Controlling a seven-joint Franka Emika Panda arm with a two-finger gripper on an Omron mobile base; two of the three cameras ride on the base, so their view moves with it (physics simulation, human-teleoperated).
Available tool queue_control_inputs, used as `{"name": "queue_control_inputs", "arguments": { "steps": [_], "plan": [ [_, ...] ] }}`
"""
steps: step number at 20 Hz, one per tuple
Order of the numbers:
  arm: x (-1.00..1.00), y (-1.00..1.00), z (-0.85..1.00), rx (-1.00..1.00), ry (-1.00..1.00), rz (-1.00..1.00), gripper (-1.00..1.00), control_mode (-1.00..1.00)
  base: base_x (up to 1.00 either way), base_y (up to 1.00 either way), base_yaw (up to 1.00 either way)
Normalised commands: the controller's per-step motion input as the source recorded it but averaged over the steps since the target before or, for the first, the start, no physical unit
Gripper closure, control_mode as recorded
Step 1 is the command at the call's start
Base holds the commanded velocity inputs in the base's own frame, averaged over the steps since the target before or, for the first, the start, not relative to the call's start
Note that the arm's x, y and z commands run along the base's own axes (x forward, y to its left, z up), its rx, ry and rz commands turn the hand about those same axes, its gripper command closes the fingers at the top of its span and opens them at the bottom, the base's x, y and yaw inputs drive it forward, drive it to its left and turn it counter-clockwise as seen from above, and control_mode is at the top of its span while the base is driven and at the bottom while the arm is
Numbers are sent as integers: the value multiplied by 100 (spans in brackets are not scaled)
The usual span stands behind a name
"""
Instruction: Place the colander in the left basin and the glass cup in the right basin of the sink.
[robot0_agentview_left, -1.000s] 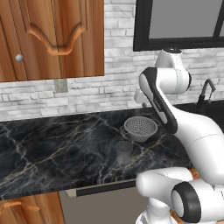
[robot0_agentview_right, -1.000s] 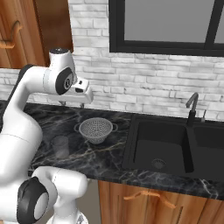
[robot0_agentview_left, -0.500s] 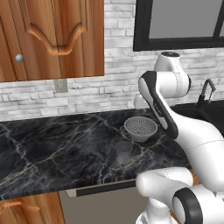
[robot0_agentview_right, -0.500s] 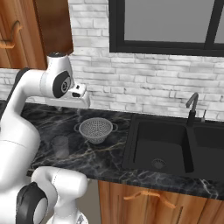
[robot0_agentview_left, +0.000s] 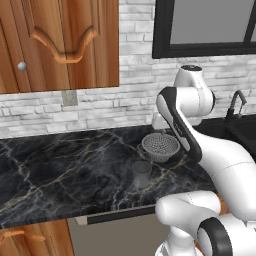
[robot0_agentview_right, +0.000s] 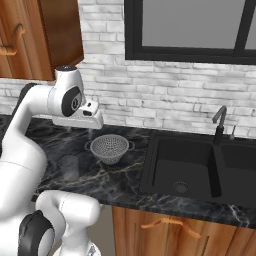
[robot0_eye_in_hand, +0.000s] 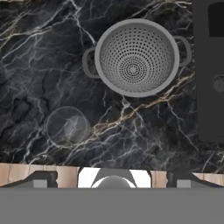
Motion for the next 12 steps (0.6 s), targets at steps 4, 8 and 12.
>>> {"name": "queue_control_inputs", "arguments": {
  "steps": [4, 8, 12],
  "plan": [
    [4, -14, -32, 0, 0, 0, -100, -100, 0, 0, 0],
    [16, -16, -37, 0, 0, 0, -100, -100, 0, 0, 0],
    [29, -21, -29, 2, 0, -5, -100, -100, 0, 0, 0]
  ]
}}
